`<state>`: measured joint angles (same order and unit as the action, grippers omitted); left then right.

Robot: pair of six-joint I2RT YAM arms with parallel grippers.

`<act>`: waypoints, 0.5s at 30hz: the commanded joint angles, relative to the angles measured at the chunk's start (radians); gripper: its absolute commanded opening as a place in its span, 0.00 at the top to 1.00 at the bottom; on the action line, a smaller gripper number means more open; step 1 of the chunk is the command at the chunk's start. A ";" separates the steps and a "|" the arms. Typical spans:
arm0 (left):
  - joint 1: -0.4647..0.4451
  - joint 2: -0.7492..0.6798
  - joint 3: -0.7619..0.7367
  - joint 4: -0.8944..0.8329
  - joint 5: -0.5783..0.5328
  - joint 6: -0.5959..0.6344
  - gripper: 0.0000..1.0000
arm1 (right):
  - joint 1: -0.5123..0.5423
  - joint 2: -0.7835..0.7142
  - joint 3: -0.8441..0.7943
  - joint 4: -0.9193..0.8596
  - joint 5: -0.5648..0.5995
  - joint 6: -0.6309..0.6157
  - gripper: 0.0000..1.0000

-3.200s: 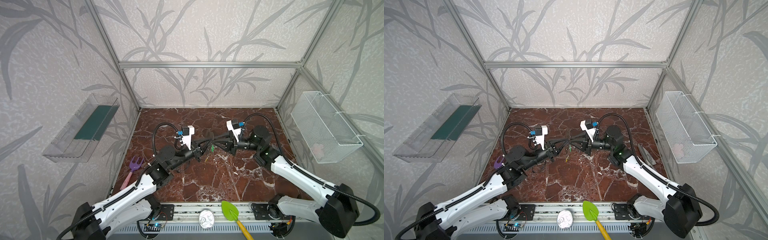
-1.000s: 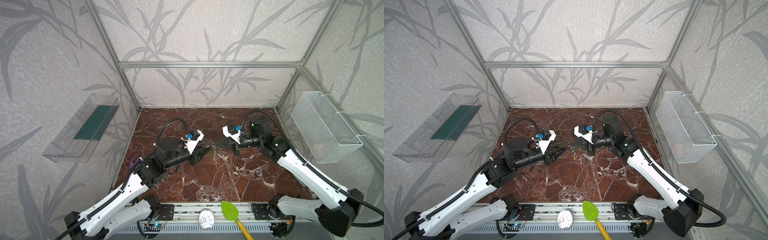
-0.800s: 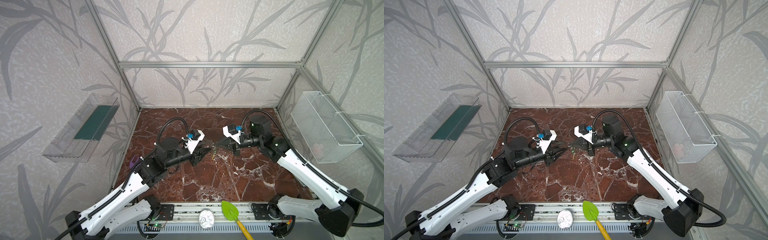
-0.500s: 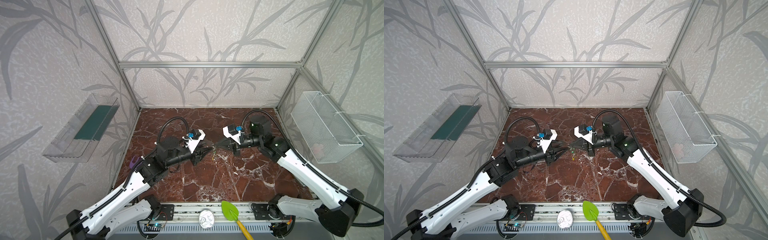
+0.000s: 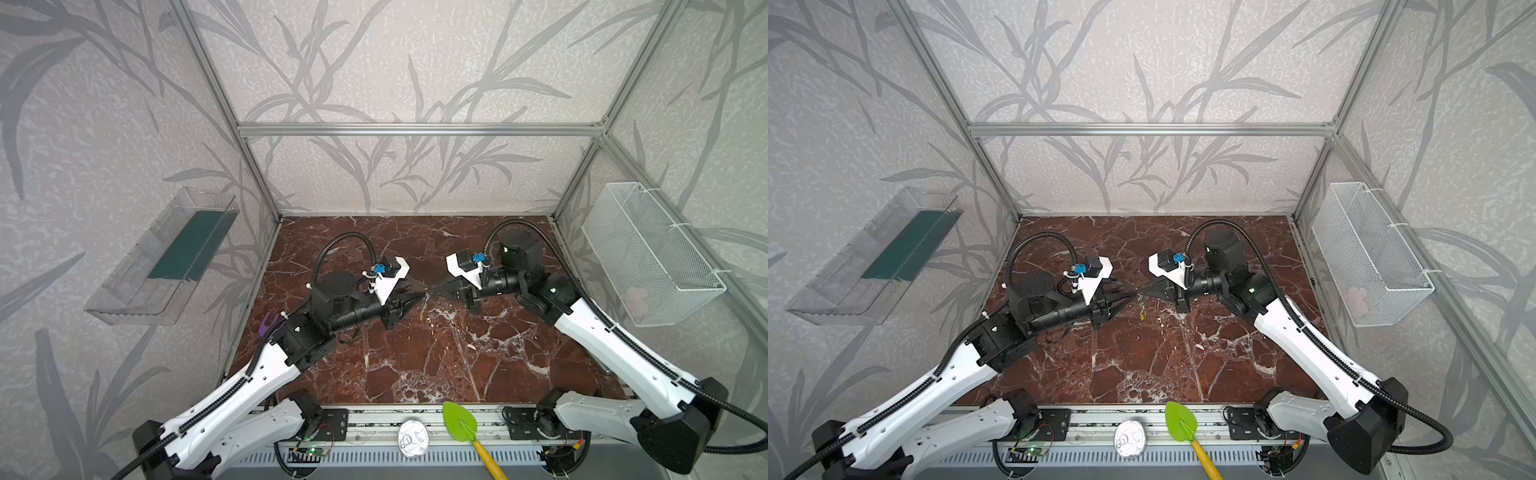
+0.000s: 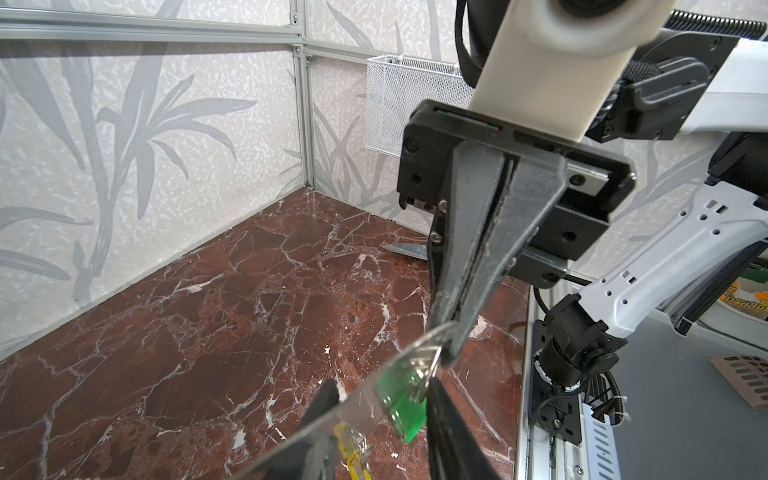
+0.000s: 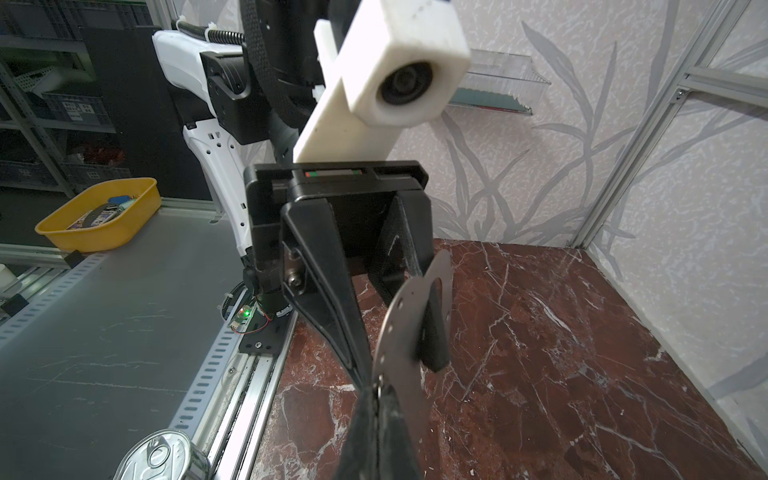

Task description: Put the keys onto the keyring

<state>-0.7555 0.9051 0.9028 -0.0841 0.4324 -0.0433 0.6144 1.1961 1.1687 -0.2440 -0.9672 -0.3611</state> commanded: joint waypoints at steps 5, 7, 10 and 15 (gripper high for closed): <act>-0.011 -0.002 0.031 0.067 0.033 0.008 0.68 | 0.013 -0.006 -0.043 0.126 0.097 0.087 1.00; -0.011 -0.014 0.026 0.042 -0.036 0.002 0.68 | 0.013 -0.006 -0.047 0.147 0.136 0.108 1.00; -0.011 -0.044 0.007 0.020 -0.102 0.000 0.67 | 0.012 -0.007 -0.052 0.175 0.169 0.127 1.00; -0.011 -0.076 -0.013 -0.003 -0.151 0.000 0.67 | 0.012 -0.008 -0.057 0.201 0.176 0.146 1.00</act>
<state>-0.7597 0.8627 0.8925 -0.0967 0.3199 -0.0479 0.6300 1.1889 1.1217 -0.0967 -0.8497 -0.2527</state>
